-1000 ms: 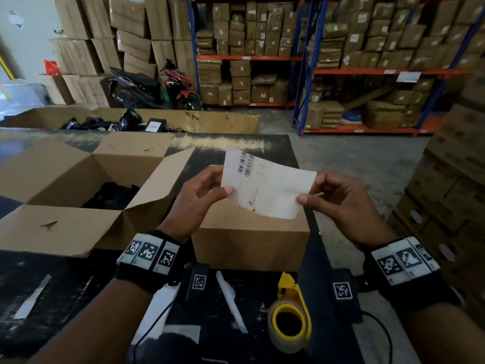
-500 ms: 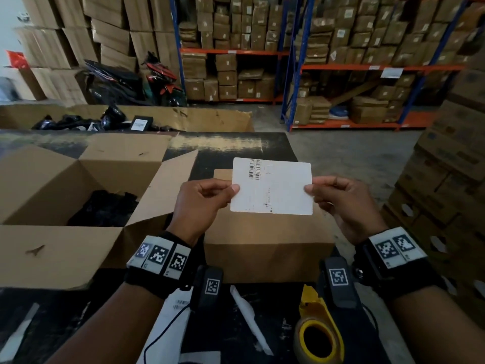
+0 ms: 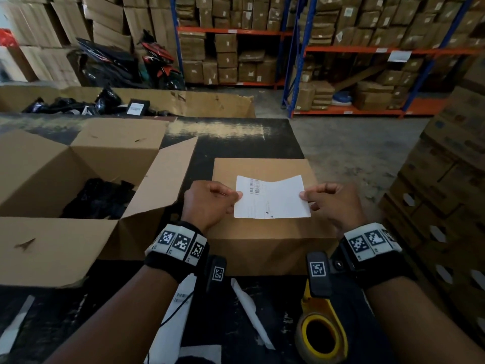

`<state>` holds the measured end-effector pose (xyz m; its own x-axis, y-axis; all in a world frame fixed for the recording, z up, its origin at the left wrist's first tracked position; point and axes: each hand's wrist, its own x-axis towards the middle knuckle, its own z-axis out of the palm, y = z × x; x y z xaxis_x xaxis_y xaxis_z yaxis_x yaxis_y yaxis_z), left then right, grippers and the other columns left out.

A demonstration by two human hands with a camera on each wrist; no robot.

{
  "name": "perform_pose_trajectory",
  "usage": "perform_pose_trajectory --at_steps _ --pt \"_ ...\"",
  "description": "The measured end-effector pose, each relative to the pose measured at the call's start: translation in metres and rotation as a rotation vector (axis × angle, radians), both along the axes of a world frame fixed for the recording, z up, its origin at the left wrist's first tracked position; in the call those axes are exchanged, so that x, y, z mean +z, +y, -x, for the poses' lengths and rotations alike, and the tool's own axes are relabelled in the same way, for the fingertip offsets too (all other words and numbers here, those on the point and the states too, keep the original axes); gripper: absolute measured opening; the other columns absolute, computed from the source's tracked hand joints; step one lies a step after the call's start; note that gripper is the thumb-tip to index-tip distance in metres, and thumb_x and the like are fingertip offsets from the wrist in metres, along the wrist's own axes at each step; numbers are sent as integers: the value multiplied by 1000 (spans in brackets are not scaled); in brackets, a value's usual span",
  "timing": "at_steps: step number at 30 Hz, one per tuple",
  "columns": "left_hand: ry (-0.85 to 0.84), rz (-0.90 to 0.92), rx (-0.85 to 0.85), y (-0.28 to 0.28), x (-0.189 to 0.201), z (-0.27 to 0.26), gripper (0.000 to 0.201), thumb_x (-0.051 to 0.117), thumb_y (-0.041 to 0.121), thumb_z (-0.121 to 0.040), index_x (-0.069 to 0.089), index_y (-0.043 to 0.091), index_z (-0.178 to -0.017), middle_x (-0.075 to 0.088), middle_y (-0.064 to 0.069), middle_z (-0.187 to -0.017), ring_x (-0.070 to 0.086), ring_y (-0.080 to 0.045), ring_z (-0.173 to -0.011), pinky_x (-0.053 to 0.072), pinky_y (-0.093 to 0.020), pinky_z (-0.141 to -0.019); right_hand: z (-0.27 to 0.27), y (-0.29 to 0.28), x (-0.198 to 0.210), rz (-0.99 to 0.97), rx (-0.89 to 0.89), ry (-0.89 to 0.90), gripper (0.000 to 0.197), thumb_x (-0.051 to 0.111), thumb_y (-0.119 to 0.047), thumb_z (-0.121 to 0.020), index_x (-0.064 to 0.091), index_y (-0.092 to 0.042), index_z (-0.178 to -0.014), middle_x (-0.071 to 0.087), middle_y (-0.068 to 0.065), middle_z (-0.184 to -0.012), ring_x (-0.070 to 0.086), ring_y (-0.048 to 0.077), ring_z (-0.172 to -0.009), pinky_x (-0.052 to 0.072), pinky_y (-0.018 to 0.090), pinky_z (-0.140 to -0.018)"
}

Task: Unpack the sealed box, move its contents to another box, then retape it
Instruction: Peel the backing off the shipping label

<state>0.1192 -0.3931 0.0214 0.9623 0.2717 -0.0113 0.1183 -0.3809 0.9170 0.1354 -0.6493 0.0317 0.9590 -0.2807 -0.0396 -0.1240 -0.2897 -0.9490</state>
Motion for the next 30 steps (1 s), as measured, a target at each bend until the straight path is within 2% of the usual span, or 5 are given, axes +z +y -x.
perform_pose_trajectory --at_steps 5,14,19,24,30 --pt "49 -136 24 -9 -8 -6 17 88 36 -76 77 28 -65 76 15 -75 73 -5 -81 62 -35 -84 -7 -9 -13 98 -24 40 10 87 -18 -73 77 -19 -74 75 -6 -88 67 15 -91 58 43 -89" --pt "87 -183 -11 -9 -9 -1 10 90 29 -75 82 25 -79 75 17 -81 67 4 -83 54 -17 -75 -1 -16 -17 172 23 -23 11 88 -20 -71 78 -22 -74 75 -9 -83 68 9 -88 56 40 -93" --pt "92 -160 -14 -5 -11 1 22 93 27 -72 76 25 -87 76 15 -74 71 9 -74 56 -17 -71 4 -14 -21 209 20 -37 11 88 -21 -72 77 -22 -76 74 -9 -84 67 10 -88 56 39 -92" --pt "93 -165 3 -7 -13 4 20 90 29 -75 74 27 -87 77 10 -76 73 1 -80 58 -23 -74 6 -13 -22 222 16 -29 11 88 -22 -72 78 -21 -78 74 -9 -81 66 6 -82 56 35 -89" --pt "83 -210 7 -8 -16 7 21 90 32 -75 72 30 -86 77 11 -75 72 2 -80 60 -29 -79 6 -11 -21 255 19 -32 12 88 -22 -72 77 -21 -78 73 -9 -77 65 2 -77 55 31 -85"
